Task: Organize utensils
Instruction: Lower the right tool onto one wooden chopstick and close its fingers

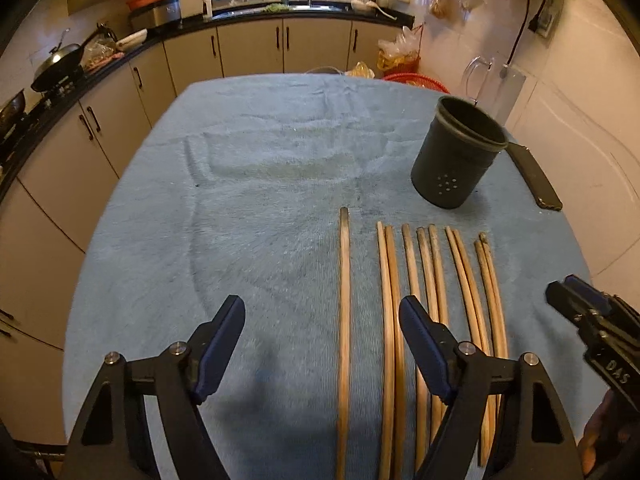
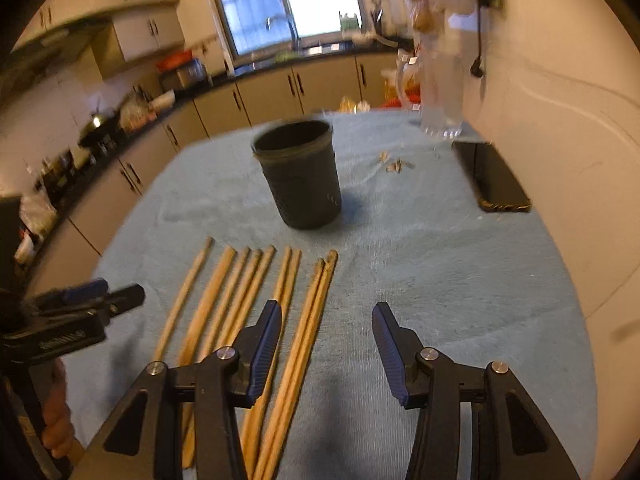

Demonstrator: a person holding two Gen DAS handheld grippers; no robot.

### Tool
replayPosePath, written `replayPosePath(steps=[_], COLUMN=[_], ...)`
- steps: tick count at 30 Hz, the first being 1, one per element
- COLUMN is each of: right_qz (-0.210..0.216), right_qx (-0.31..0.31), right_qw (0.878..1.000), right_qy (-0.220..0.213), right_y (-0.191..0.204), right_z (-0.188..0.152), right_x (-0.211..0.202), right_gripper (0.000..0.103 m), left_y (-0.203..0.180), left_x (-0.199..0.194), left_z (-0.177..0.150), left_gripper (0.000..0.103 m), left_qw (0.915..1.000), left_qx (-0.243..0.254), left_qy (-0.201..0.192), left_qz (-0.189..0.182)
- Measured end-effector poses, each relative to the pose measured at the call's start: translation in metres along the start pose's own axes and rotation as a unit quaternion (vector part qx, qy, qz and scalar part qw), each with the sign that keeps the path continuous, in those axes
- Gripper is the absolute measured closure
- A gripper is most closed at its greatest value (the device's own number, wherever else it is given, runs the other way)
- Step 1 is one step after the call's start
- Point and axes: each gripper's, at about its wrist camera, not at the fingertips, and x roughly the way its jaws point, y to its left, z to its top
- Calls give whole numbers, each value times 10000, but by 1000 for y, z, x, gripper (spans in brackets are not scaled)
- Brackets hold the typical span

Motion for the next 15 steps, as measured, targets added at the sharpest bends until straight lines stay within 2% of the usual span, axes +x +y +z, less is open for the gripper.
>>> replayPosePath(steps=[2, 5, 7, 9, 12, 15], right_qz=[32, -32, -29, 57, 291, 250], right_qx=[14, 4, 56, 108, 243, 294], right_qw=[9999, 9997, 9993, 9985, 9962, 9952], right_qy=[115, 251, 376, 526, 787, 897], right_y=[0, -2, -5, -7, -9, -10], right_z=[5, 14, 19, 22, 24, 25], right_x=[16, 37, 50, 61, 78, 89], right_gripper=[51, 56, 66, 70, 79, 82], left_y=[0, 1, 2, 2, 2, 4], left_x=[10, 23, 29, 35, 45, 55], left_z=[4, 11, 14, 17, 22, 27], left_gripper=[30, 32, 33, 35, 45, 47], left_qw=[10000, 9998, 9996, 9996, 9991, 9979], left_qx=[4, -22, -20, 32, 66, -39], left_qy=[64, 202, 246, 260, 391, 551], left_qz=[-4, -57, -127, -125, -155, -333])
